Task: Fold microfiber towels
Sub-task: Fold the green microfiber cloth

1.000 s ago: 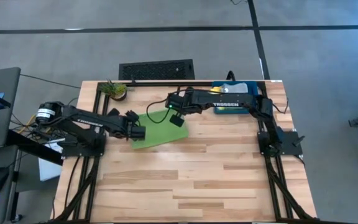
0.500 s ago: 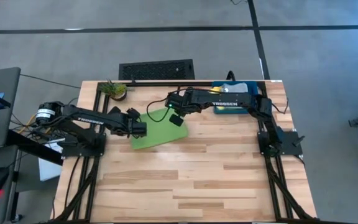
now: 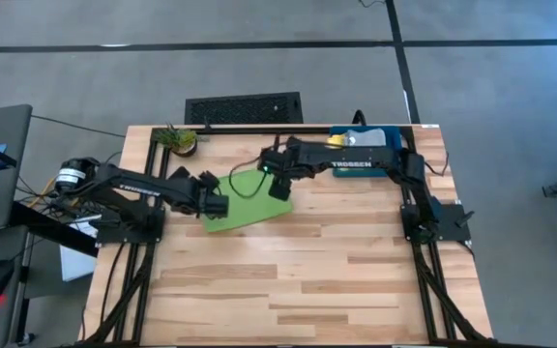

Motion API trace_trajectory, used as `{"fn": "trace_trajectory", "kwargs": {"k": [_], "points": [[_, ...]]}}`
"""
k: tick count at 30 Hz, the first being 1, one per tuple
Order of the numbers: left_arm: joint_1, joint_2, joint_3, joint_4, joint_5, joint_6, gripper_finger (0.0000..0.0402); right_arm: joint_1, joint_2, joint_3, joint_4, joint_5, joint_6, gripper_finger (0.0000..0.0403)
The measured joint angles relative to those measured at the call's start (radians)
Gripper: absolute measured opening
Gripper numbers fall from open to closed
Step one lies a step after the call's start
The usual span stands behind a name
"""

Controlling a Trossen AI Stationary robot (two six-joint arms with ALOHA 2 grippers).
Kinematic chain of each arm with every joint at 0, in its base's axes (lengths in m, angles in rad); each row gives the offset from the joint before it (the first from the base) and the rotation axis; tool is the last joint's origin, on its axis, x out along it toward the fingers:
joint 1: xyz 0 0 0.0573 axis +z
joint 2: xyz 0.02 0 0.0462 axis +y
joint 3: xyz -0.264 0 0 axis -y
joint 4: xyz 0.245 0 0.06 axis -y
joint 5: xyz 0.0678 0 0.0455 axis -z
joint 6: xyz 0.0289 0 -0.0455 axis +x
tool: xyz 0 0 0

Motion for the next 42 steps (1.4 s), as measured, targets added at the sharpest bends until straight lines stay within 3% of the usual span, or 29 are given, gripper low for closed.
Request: {"fn": "trace_trajectory", "kwargs": {"k": [5, 10, 14, 18, 24, 34, 42], "points": [[-0.161, 0.000, 0.033, -0.074, 0.072, 0.047, 0.0143, 0.072, -0.030, 0.000, -0.089, -0.002, -0.050, 0.0234], [-0.392, 0.000, 0.034, -0.043, 0.196, -0.052, 0.0142, 0.145, -0.085, 0.003, -0.168, 0.001, -0.039, 0.0235], [-0.571, 0.000, 0.034, 0.004, 0.136, -0.114, 0.0142, 0.202, -0.156, 0.002, -0.189, -0.018, 0.005, 0.0235], [-0.673, 0.006, 0.034, 0.033, 0.103, -0.124, 0.0142, 0.237, -0.225, 0.001, -0.185, -0.033, 0.046, 0.0235], [-0.726, 0.062, 0.014, 0.084, 0.030, -0.091, 0.0142, 0.293, -0.302, 0.001, -0.161, -0.034, 0.065, 0.0235], [-0.699, 0.224, -0.001, 0.101, -0.077, -0.054, 0.0142, 0.366, -0.333, -0.001, -0.115, -0.033, 0.091, 0.0234], [-0.684, 0.346, -0.001, 0.133, -0.084, -0.050, 0.0142, 0.377, -0.324, 0.001, -0.112, -0.030, 0.111, 0.0234]]}}
